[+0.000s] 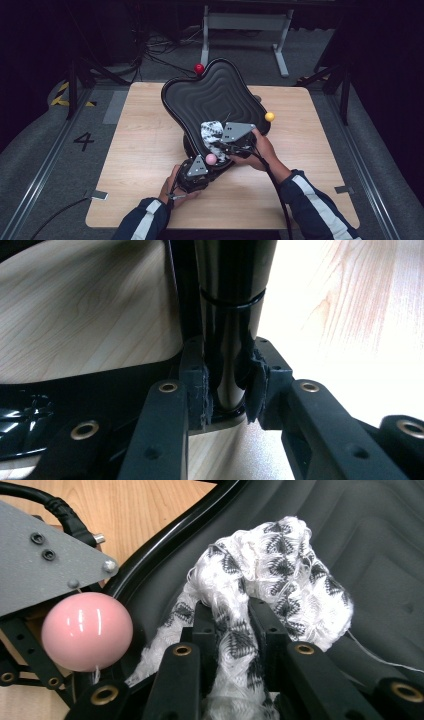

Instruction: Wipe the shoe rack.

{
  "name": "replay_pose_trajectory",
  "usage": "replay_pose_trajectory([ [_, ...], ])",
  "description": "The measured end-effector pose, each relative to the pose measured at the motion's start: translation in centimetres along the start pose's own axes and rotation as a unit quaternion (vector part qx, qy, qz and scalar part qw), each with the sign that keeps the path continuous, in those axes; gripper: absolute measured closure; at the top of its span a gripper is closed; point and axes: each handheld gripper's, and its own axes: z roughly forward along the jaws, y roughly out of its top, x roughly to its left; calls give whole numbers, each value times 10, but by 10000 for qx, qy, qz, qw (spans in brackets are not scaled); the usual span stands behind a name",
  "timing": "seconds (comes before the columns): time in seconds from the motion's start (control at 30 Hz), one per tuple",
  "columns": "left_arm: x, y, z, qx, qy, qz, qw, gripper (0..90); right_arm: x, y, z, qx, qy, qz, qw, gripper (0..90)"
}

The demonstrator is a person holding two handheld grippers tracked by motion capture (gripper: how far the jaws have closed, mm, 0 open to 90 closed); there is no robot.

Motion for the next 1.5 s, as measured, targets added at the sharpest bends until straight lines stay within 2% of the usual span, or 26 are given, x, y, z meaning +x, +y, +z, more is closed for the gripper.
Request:
replay_pose_trajectory([
  [0.13, 1, 0, -1, 25, 23, 20, 10000, 719, -5, -3, 0, -19, -95, 59, 9999, 767],
  [0.3, 1, 0, 0, 8, 1, 9, 10000, 720, -19, -12, -4, 20, -302, 336, 9990, 767],
  [0.37, 1, 0, -1, 35, 8, 8, 10000, 720, -24, -15, -5, 106, -492, 367, 9981, 767],
  [0.53, 1, 0, -1, 24, -11, 10, 10000, 720, -42, -28, -10, 204, -786, 636, 9947, 768],
  [0.67, 1, 0, -1, 24, -10, 12, 10000, 721, -56, -40, -16, 378, -1124, 844, 9893, 768],
  [0.8, 2, 0, -1, 26, -21, 20, 10000, 721, -69, -52, -21, 583, -1468, 1005, 9823, 769],
  [0.93, 2, 0, -1, 8, -37, 4, 10000, 724, -81, -63, -24, 754, -1790, 1169, 9740, 770],
  [1.03, 2, 0, 0, 8, -57, 12, 10000, 725, -87, -69, -27, 928, -2049, 1176, 9672, 770],
  [1.17, 2, 0, 0, 7, -39, 47, 10000, 726, -91, -75, -28, 778, -1998, 1380, 9670, 771],
  [1.33, 2, 0, -1, 40, -77, 33, 10000, 726, -90, -74, -28, 758, -2017, 1400, 9664, 775],
  [1.43, 1, 0, 0, 4, -65, 67, 10000, 721, -87, -73, -27, 722, -1897, 1320, 9703, 774],
  [1.5, 0, 0, 0, 2, -63, 74, 10000, 720, -82, -71, -26, 674, -1756, 1232, 9744, 774],
])
